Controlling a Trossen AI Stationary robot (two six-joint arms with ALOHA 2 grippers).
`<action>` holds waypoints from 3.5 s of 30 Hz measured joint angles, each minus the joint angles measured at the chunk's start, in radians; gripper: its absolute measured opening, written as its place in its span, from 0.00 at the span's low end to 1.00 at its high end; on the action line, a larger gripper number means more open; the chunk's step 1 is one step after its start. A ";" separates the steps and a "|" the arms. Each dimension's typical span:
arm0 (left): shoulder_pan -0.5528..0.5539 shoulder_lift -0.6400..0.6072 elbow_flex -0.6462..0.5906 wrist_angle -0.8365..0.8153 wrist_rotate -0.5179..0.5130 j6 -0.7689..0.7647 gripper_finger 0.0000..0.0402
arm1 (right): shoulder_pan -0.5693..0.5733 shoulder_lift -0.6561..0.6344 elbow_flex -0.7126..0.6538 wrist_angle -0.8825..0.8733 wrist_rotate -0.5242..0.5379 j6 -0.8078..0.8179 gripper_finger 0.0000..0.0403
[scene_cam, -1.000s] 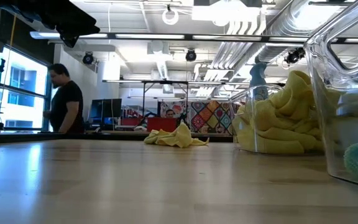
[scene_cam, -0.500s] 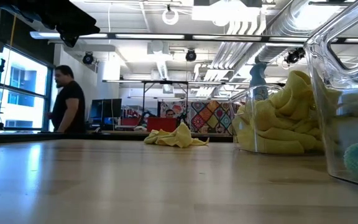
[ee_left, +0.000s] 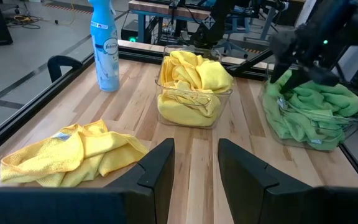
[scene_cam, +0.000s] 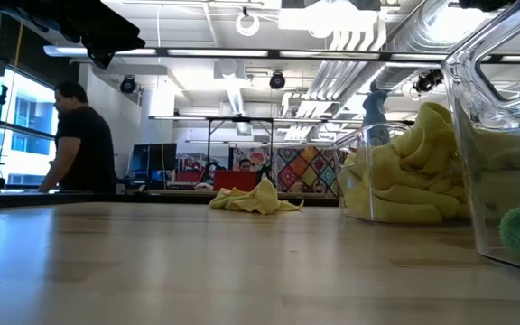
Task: Sort microfiber towel by color & place in baskets
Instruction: Put the green microfiber towel into the bottom transparent bin
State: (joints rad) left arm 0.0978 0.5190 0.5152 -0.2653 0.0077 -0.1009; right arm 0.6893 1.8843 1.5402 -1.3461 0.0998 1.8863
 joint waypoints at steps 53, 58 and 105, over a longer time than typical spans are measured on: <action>0.000 0.000 0.000 0.001 -0.019 -0.001 0.28 | 0.083 -0.002 -0.286 0.483 0.002 0.209 0.00; 0.000 0.000 0.000 0.001 -0.019 -0.001 0.28 | 0.084 -0.003 -0.297 0.497 0.085 0.231 0.03; 0.000 0.000 0.000 0.000 -0.049 -0.027 0.28 | 0.194 0.002 -0.063 0.355 -0.068 0.402 0.35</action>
State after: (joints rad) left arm 0.0978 0.5190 0.5156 -0.2653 -0.0414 -0.1284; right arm 0.8830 1.8864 1.4768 -0.9911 0.0321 2.2883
